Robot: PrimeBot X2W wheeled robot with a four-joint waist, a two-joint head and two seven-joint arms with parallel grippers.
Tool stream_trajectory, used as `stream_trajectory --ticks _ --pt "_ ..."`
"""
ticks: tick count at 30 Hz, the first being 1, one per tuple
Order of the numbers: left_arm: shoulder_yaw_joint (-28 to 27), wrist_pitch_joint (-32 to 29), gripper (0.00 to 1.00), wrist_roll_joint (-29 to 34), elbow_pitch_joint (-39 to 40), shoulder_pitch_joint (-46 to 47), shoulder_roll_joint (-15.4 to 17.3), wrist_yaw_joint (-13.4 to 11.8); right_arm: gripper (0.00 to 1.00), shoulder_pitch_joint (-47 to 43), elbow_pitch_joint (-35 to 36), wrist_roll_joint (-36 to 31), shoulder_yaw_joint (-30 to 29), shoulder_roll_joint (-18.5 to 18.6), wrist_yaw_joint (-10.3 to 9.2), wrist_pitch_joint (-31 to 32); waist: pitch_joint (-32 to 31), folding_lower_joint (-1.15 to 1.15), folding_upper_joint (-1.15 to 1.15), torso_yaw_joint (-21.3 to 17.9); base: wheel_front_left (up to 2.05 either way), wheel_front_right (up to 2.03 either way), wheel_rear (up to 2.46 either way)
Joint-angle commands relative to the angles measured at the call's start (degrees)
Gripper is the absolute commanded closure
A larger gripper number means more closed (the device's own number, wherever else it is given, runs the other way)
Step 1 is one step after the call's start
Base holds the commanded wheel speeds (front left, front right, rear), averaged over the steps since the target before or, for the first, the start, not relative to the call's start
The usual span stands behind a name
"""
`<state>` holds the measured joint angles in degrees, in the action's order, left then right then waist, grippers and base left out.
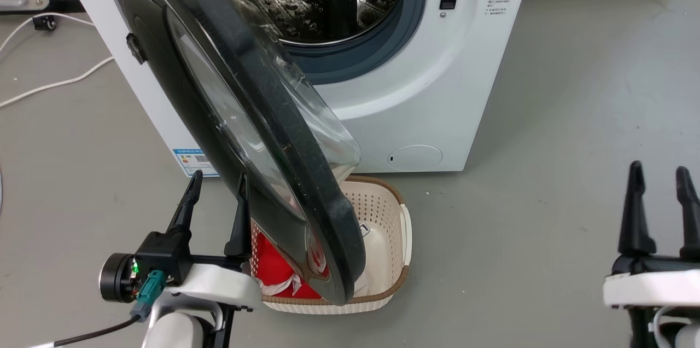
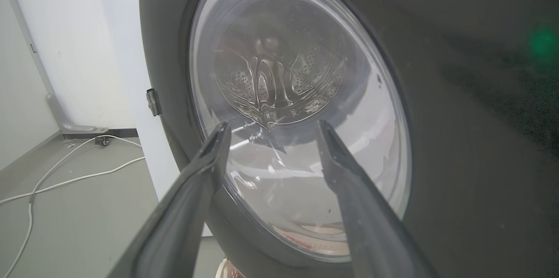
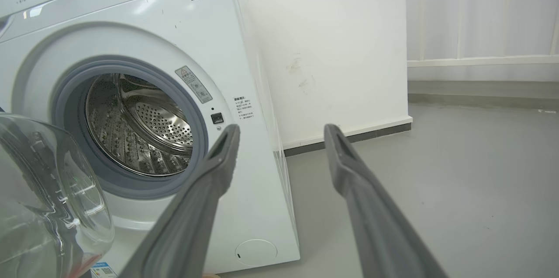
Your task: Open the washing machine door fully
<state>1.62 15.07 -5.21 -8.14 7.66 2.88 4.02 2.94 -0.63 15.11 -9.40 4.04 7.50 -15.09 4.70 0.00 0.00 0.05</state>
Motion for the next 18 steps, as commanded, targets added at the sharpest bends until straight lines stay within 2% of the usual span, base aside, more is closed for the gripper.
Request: stream_trajectory --ticks 1,5,8,11,18 --pt "-0.1 0.1 0.0 0.3 -0.1 -0.5 0.0 -0.1 0.0 -1.1 0.5 -1.0 0.3 -0.4 -0.02 -0.1 -0.1 0.0 0.0 0.0 0.0 0.0 0.0" --pt "-0.3 0.1 0.0 0.4 -0.2 -0.9 0.0 0.0 0.0 -3.4 3.7 -8.9 2.4 -0.9 -0.02 1.0 -0.5 0.0 0.0 -0.1 0.0 0.0 0.0" --pt "-0.4 0.1 0.0 0.5 -0.3 -1.2 0.0 0.3 0.0 -4.9 5.0 -12.3 4.5 -1.1 -0.03 1.9 -0.8 0.0 0.0 -0.1 0.0 0.0 0.0" --pt "-0.3 0.1 0.0 0.6 -0.4 -1.3 0.0 0.3 0.0 -6.0 5.7 -13.4 5.7 -1.2 -0.03 2.8 -1.0 0.0 0.0 0.0 0.0 0.0 0.0" --pt "-0.3 0.1 0.0 0.7 -0.6 -1.5 0.0 0.5 0.0 -7.2 5.6 -10.5 6.1 -1.3 -0.03 3.4 -1.5 0.0 0.0 0.0 0.0 0.0 0.0"
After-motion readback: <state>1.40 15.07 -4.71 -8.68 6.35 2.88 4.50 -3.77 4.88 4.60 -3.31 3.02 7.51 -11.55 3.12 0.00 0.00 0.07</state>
